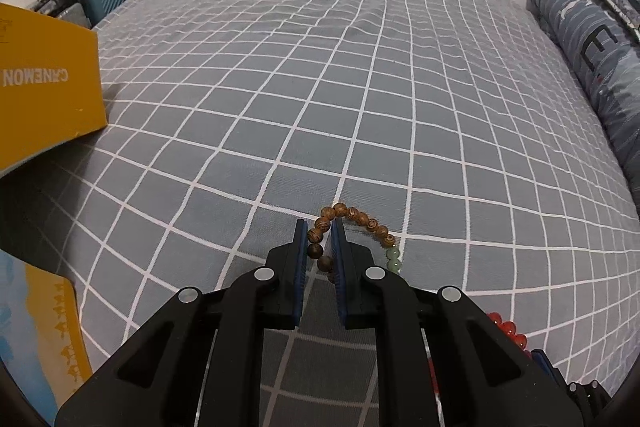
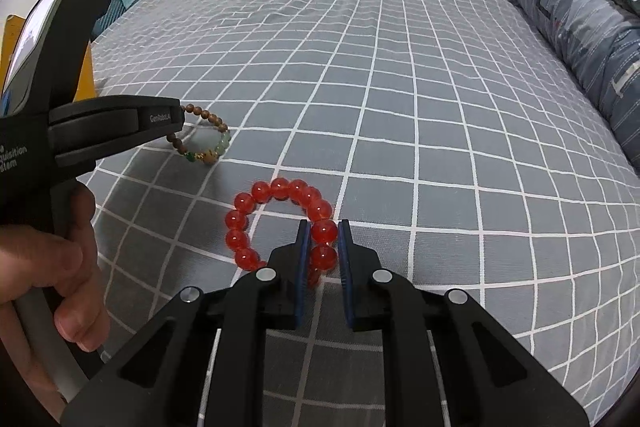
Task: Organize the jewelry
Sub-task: 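Grasp wooden bead bracelet with left tool while right tool grasps red bead bracelet, then carry the wooden and red bead bracelets over the white box, then open both tools to drop the two bracelets into the box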
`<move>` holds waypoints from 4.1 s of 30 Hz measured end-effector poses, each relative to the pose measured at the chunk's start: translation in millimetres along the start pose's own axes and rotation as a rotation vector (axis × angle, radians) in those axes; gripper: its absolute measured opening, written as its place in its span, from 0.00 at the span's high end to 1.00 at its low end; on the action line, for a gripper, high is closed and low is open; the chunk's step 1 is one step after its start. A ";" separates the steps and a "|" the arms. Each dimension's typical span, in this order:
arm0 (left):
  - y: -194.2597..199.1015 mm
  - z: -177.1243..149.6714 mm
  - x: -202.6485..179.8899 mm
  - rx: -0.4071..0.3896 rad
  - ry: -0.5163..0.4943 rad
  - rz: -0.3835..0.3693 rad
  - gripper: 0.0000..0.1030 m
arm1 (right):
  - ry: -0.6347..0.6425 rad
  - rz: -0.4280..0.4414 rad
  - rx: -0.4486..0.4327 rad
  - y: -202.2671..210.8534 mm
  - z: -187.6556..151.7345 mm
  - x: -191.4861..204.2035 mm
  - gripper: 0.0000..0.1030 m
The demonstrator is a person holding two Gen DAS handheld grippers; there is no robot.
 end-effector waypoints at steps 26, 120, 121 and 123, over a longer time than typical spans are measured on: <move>78.3 -13.1 -16.4 -0.025 -0.023 -0.107 0.93 | -0.008 -0.002 -0.097 78.0 -0.9 -0.5 0.88; 226.9 -145.7 350.6 0.018 0.264 0.150 0.93 | 0.373 0.218 0.028 130.9 -37.5 350.1 0.87; 225.7 -146.5 351.5 0.023 0.265 0.154 0.93 | 0.374 0.220 0.031 130.3 -38.1 351.1 0.87; 223.5 -147.6 352.5 0.029 0.267 0.157 0.93 | 0.375 0.218 0.034 130.7 -37.5 351.2 0.87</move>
Point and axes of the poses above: each gripper's, at about its wrist camera, not at the fingertips, and y roughly against the way its jaws point, x to its left, z to its top, the point moved 6 cm from there along -y, roughly the way its jaws point, and after that the axes turned 5 degrees about -z, right-handed, at the moved point
